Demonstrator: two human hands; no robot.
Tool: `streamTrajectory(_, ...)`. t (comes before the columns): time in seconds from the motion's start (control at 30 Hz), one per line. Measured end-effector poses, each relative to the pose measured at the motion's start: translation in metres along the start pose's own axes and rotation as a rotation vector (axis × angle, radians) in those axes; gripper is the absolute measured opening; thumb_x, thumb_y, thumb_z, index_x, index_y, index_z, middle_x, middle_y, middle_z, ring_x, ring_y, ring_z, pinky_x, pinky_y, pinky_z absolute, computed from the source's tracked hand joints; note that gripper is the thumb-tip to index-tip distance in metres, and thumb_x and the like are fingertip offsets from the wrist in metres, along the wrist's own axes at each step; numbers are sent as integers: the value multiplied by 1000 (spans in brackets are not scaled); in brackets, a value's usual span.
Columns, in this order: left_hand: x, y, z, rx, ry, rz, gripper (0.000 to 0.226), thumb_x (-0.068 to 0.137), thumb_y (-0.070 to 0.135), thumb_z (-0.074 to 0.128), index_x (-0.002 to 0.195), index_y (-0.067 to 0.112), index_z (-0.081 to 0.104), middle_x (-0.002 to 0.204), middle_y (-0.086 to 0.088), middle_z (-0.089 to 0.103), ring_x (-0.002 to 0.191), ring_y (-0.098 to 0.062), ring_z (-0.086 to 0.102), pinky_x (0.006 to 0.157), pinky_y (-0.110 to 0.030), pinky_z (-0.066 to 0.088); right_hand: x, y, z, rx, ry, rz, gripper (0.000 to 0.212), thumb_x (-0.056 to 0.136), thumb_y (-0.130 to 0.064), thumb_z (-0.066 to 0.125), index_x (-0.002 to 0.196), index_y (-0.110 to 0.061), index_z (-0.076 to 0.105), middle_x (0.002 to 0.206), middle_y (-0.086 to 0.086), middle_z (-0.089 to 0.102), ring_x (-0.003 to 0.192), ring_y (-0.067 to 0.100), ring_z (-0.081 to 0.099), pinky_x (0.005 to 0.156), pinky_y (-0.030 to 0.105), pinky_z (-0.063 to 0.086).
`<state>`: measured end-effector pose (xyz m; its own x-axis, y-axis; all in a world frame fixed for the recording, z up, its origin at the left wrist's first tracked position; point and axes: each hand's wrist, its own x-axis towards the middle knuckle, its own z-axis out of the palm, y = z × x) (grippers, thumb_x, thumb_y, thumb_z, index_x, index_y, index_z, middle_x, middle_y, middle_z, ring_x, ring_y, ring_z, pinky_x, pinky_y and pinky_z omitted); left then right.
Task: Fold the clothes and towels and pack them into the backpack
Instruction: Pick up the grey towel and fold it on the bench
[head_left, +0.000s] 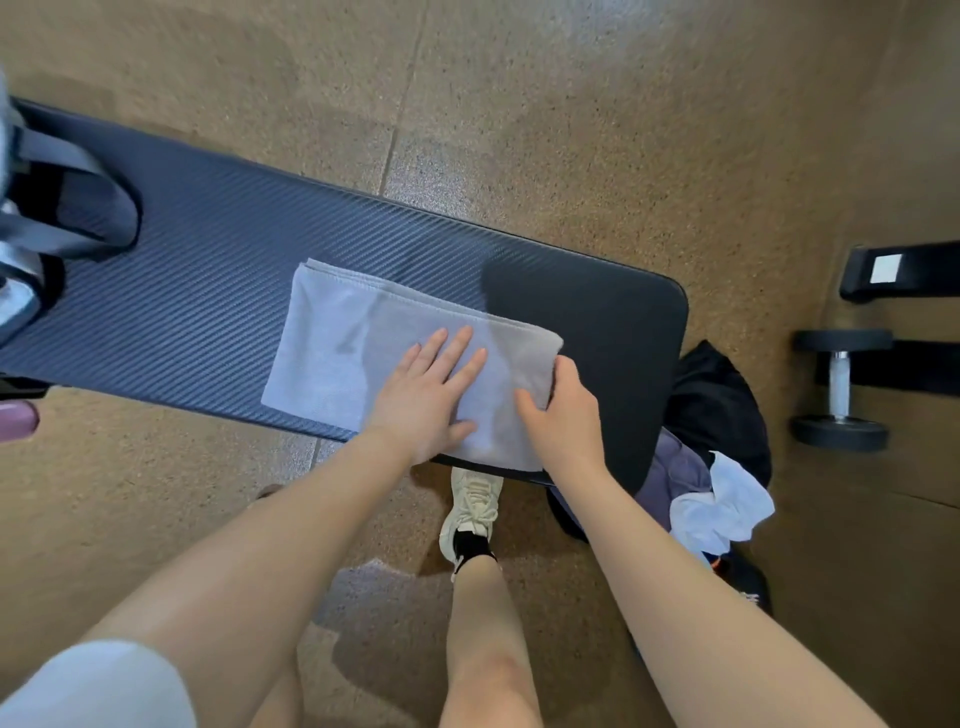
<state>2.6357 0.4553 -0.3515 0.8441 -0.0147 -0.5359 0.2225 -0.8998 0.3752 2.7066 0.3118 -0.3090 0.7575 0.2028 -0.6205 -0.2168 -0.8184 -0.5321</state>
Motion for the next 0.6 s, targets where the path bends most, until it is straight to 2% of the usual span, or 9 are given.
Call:
streamTrajectory(0.1,-11,9,-31,-1044,22,-214,45,96,38,40,138,24,37,145,-4,40,133,-16,37,111,-29,29,-19,-39,9,20,-66,-176,45,87,-18,59,130,-13,45,120,6,60,107,22,57,89,39,47)
streamTrajectory(0.13,-19,10,-41,-1331,47,-294,37,98,37,38,132,24,44,131,-2,53,119,-12,51,101,-23,41,-24,-51,17,32,-107,-190,48,88,-17,60,132,-12,43,122,7,59,110,22,56,92,39,47)
streamTrajectory(0.17,-25,9,-47,-1437,60,-353,31,98,33,38,125,22,48,117,0,60,104,-8,58,88,-17,48,-28,-61,25,47,-162,-189,50,87,-15,59,133,-12,41,123,8,58,111,22,56,93,38,47)
streamTrajectory(0.3,-31,-18,-47,-1226,190,-425,16,92,17,53,106,11,54,86,-5,63,70,-11,59,57,-20,50,-26,-76,48,40,-350,-176,56,90,-7,51,143,-9,31,125,6,52,107,21,56,94,34,46)
streamTrajectory(0.37,-23,-38,-42,-1191,167,-452,12,92,10,50,104,13,52,68,-1,54,53,-11,47,38,-17,39,-17,-66,51,-157,-245,-366,54,88,-9,53,140,-11,38,136,6,47,120,24,49,102,36,40)
streamTrajectory(0.4,-20,-44,-41,-1146,144,-428,15,92,8,49,105,15,52,64,0,50,50,-11,43,35,-16,35,-12,-60,51,-291,-190,-467,55,87,-14,57,139,-12,40,143,6,42,127,26,42,106,37,35)
streamTrajectory(0.47,-14,-51,-40,-1027,137,-323,21,91,6,50,109,16,53,72,0,57,58,-15,51,44,-17,39,-4,-52,53,-514,-199,-594,74,84,-32,64,145,-12,29,155,5,24,142,25,23,114,38,22)
streamTrajectory(0.53,-8,-57,-37,-888,147,-261,35,89,10,54,123,13,50,101,-5,65,89,-23,61,69,-18,42,4,-49,59,-677,-258,-602,94,81,-51,61,150,-15,8,159,1,0,147,20,1,118,38,5)
streamTrajectory(0.6,-14,-63,-35,-764,184,-300,54,86,16,59,136,11,38,119,-11,60,107,-27,56,86,-26,41,9,-48,67,-791,-264,-569,104,78,-64,55,150,-17,-4,158,0,-13,146,19,-11,117,38,-5)
